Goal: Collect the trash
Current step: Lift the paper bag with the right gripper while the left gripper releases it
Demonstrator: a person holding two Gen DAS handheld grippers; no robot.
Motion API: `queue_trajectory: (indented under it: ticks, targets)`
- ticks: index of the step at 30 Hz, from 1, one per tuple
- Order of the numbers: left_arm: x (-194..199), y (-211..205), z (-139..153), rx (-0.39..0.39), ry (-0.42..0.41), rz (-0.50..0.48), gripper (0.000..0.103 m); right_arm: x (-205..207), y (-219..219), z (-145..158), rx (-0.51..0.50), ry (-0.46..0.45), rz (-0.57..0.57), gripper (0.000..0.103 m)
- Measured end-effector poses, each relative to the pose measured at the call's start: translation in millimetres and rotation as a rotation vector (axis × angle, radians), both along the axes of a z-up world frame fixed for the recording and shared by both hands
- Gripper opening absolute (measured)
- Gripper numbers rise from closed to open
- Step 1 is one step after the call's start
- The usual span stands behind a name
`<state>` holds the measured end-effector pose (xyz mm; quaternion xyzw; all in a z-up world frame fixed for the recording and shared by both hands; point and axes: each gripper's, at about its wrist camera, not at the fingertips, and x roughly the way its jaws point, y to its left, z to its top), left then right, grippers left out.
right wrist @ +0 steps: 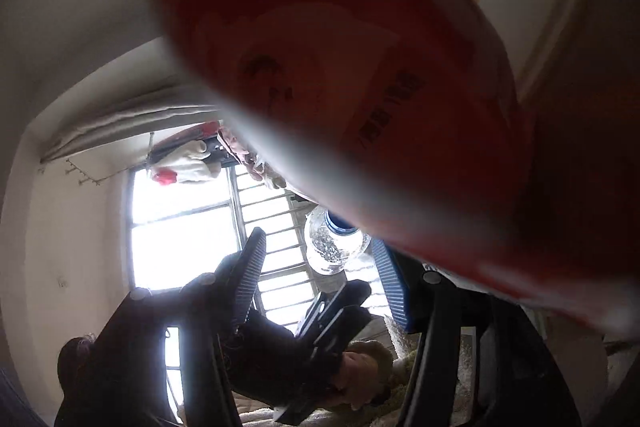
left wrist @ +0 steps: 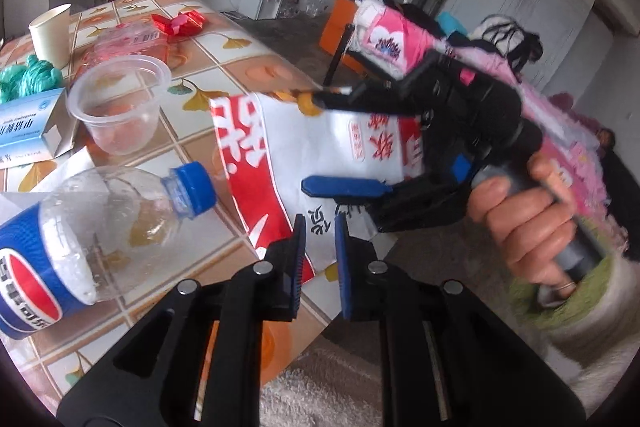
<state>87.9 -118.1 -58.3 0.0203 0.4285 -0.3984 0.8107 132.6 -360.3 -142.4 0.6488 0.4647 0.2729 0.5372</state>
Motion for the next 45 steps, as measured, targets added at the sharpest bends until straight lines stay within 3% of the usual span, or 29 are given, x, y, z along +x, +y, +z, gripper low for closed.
queue_trajectory:
  ticks: [4,8,11,13,15,17,20,24,27,30,34,45]
  targets:
    - [2.1,-12.0,-18.8,0.066,0.029,0.000,0.008,1.6,-1.1,6.3,-0.020,0.014,0.005,0.054]
    - [4.7,-12.0,-22.8,0.068,0.030,0.002,0.005,0.6,-12.9,22.2,-0.066,-0.017,-0.002,0.055]
    - [4.7,-13.6,-23.8,0.073,0.025,-0.003,0.005,2.2,-25.6,52.5,-0.152,-0.128,0.011,0.058]
    - [4.8,-14.3,-24.1,0.077,0.020,-0.006,0.005,2.3,-39.2,82.8,-0.273,-0.237,-0.002,0.063]
    - [6.6,-14.8,-25.0,0.076,0.020,-0.008,0.005,0.8,-56.4,107.8,-0.385,-0.337,-0.061,0.070]
    - [4.4,-14.5,-24.5,0.075,0.023,-0.008,0.005,0.7,-75.4,119.6,-0.461,-0.381,-0.138,0.074]
    - [3.8,-14.7,-23.3,0.077,0.021,-0.010,0.005,12.0,-90.5,103.9,-0.539,-0.366,-0.197,0.075]
    - [3.9,-15.0,-23.0,0.081,0.017,-0.014,0.005,40.9,-89.0,65.7,-0.556,-0.290,-0.147,0.075]
    - [3.7,-15.5,-23.0,0.085,0.016,-0.015,0.005,46.3,-70.3,43.9,-0.544,-0.301,-0.097,0.075]
    - [3.3,-16.6,-22.9,0.088,0.013,-0.017,0.005,54.5,-52.0,46.7,-0.551,-0.341,-0.015,0.075]
    - [5.9,-18.5,-26.4,0.094,0.030,-0.016,0.004,51.2,-23.6,48.6,-0.640,-0.385,0.134,0.075]
    - [9.7,-19.0,-28.3,0.086,0.043,-0.016,0.004,27.2,-24.2,52.1,-0.628,-0.447,0.197,0.075]
